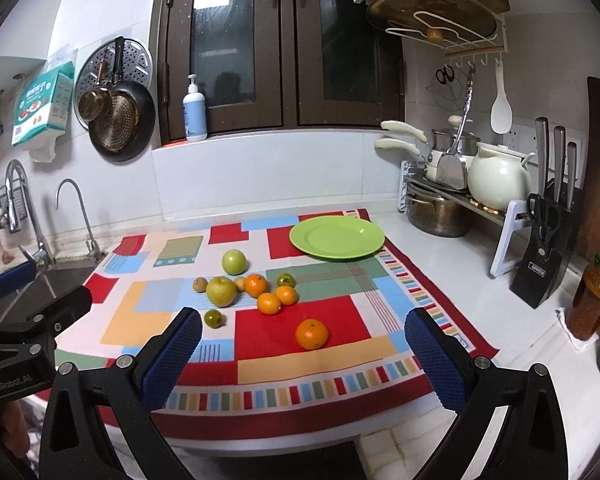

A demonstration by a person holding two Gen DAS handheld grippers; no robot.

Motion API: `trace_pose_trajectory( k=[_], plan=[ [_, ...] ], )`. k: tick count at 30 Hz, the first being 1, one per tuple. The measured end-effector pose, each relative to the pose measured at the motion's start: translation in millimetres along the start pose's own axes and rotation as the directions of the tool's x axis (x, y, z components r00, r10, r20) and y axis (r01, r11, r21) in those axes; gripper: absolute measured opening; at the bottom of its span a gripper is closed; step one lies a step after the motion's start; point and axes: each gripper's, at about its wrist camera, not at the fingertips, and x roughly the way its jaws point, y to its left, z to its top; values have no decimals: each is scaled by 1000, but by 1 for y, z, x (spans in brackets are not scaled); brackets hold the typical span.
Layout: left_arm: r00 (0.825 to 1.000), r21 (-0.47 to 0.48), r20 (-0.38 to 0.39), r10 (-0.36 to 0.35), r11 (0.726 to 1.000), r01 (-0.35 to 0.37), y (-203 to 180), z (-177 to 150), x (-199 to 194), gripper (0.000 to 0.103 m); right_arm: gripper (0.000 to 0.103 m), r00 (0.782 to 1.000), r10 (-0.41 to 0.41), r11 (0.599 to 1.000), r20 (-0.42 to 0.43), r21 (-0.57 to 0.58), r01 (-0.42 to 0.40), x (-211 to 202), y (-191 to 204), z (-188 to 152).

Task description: Organize fruits

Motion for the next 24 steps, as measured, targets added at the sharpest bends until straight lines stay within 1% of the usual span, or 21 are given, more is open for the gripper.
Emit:
trace_pose_trajectory(
  k=[4,10,16,24],
  plan=[
    [1000,-2,-5,-13,1000,13,3,1,3,103,102,1000,-3,1000,0,4,3,2,1,0],
    [1000,-18,2,-8,1000,8,5,1,5,103,102,1000,-4,1000,6,-16,4,4,5,3],
    [999,-28,-2,-40,999,40,4,4,7,103,102,1000,-8,1000,16,-26,8,2,5,4],
    [999,-2,23,-40,999,40,-3,8,2,103,102,1000,-9,999,26,-38,10,-2,3,7]
  ],
)
